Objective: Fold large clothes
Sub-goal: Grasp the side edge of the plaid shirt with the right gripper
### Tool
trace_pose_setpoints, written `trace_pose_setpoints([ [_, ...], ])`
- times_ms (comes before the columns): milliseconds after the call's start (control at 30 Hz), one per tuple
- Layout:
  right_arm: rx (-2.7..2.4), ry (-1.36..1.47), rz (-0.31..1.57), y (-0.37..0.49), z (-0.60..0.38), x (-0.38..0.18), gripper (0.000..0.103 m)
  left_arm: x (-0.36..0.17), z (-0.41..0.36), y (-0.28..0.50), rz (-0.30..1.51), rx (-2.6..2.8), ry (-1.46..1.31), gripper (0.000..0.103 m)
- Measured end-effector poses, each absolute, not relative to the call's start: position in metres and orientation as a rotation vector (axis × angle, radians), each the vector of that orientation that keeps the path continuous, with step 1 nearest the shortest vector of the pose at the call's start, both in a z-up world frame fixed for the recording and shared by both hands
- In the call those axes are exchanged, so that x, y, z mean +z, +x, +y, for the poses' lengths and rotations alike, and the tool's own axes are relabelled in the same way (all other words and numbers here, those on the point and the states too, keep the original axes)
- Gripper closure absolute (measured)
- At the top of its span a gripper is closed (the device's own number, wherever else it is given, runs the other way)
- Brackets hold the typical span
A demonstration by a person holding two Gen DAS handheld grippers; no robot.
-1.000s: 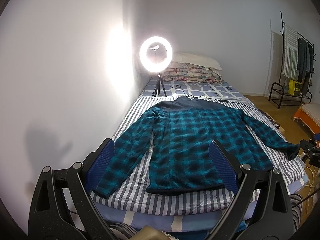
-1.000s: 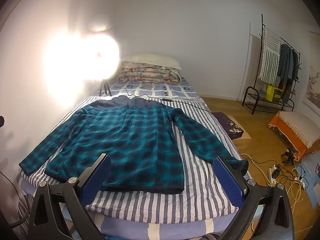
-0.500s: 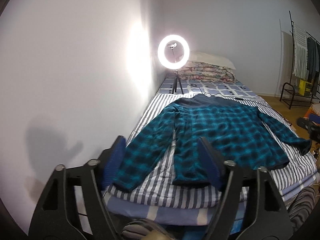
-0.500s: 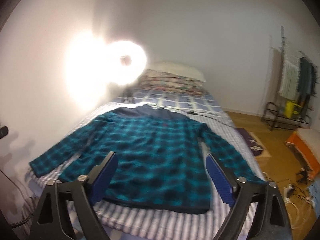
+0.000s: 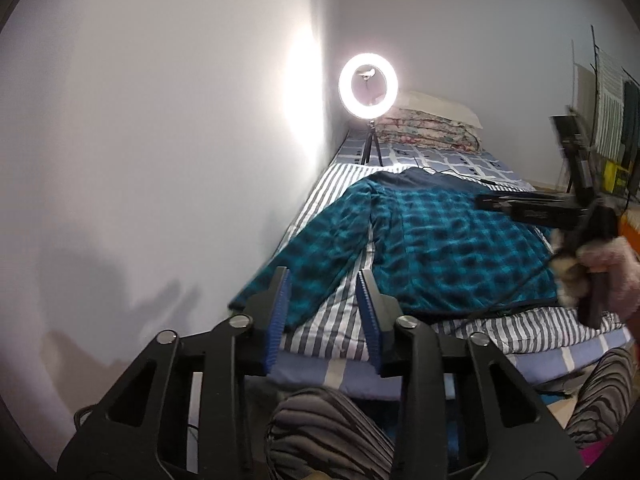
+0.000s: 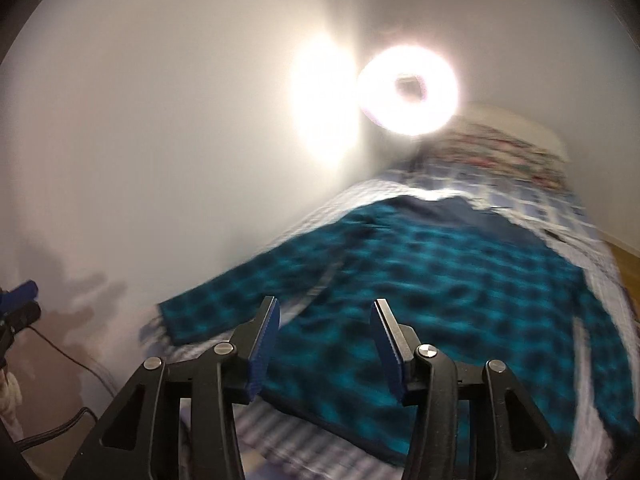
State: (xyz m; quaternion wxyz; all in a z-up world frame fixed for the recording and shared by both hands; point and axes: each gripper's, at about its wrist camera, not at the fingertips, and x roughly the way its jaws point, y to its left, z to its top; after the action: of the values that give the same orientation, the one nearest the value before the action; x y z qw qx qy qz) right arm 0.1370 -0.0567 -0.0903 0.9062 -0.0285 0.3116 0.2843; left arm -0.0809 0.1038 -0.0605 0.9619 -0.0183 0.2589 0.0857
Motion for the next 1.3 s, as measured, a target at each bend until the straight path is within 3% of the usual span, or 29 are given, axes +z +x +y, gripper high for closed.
trace_pose_setpoints([
  [533,1.07,-0.208,0.842,0.144,0.159,-0.191,0.058,-0.082,0.143,-0.1,0.58,0.243,-0.131,0.074],
  [867,1.093,-0.422,0.968,0.148,0.23,-0.272,0.062,-0.097,0.166,-0.101,0.602,0.267,-0.175,0.074],
  [1033,1.069,-0.458,1.002,0.154,0.239,-0.291,0.075,-0.098,0.167,-0.1,0.611,0.27,-0.173,0.074],
  [1100,1.071,-0.448,1.001,0.156,0.238,-0.292,0.09,-0.099,0.167,-0.098,0.615,0.272,-0.159,0.074],
  [1133,1.074,-0.438,0.999,0.157,0.237,-0.291,0.094,-0.099,0.167,-0.097,0.616,0.272,-0.157,0.074],
  [1300,1.071,-0.317,0.98,0.173,0.21,-0.271,0.096,-0.1,0.163,-0.09,0.612,0.269,-0.142,0.076],
])
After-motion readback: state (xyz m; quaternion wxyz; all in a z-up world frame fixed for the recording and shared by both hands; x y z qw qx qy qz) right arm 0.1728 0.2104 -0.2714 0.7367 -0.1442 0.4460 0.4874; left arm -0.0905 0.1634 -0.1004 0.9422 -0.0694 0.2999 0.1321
